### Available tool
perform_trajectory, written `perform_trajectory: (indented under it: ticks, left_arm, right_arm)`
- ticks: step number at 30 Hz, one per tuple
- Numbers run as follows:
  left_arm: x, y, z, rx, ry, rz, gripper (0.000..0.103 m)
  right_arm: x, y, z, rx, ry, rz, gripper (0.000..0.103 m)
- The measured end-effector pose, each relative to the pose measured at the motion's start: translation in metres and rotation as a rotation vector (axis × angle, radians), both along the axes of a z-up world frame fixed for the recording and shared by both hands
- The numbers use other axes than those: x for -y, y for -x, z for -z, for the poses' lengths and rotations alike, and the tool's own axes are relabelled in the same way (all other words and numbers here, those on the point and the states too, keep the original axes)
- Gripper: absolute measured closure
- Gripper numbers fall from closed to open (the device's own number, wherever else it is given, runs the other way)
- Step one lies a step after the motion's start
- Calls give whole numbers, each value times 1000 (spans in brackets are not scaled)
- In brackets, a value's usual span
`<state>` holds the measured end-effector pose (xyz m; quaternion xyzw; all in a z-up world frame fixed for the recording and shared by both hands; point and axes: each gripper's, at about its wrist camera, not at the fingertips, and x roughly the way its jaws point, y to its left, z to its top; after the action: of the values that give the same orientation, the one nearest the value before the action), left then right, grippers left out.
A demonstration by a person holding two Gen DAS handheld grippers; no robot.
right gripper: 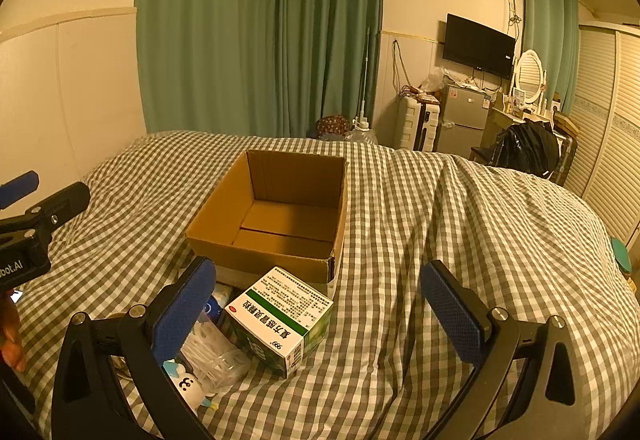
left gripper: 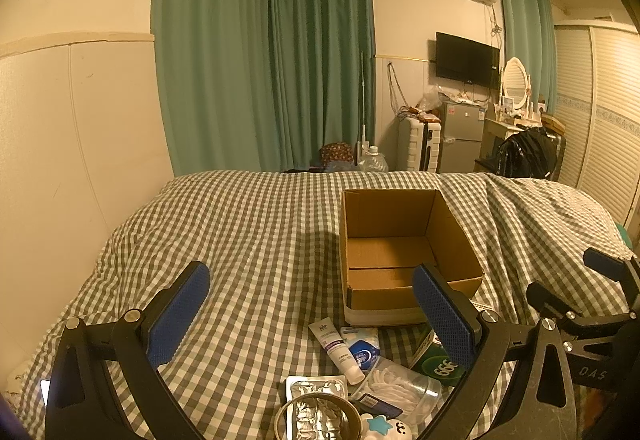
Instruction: Organize objects
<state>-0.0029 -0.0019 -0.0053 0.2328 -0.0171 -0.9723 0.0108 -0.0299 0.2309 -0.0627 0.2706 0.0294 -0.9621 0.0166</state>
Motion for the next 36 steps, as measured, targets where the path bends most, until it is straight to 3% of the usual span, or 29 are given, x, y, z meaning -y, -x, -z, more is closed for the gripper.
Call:
perform_trajectory:
  ticks: [10,17,29,36]
  left_arm:
    - [7,-16,-8,-6,-11,-13,0]
    - [12,-18,5,48,20,-36,0]
    - [17,3,95,296,71,-50,0]
    - [14,0,127,401,106,-23,0]
  right_arm:
    - [1,-8,-10,6,-4,-30,0]
    - [2,-9,-4,28,-19,-41,0]
    - [0,12,48,154,-45,-40,0]
    - [1,17,68,213,-47,-61,0]
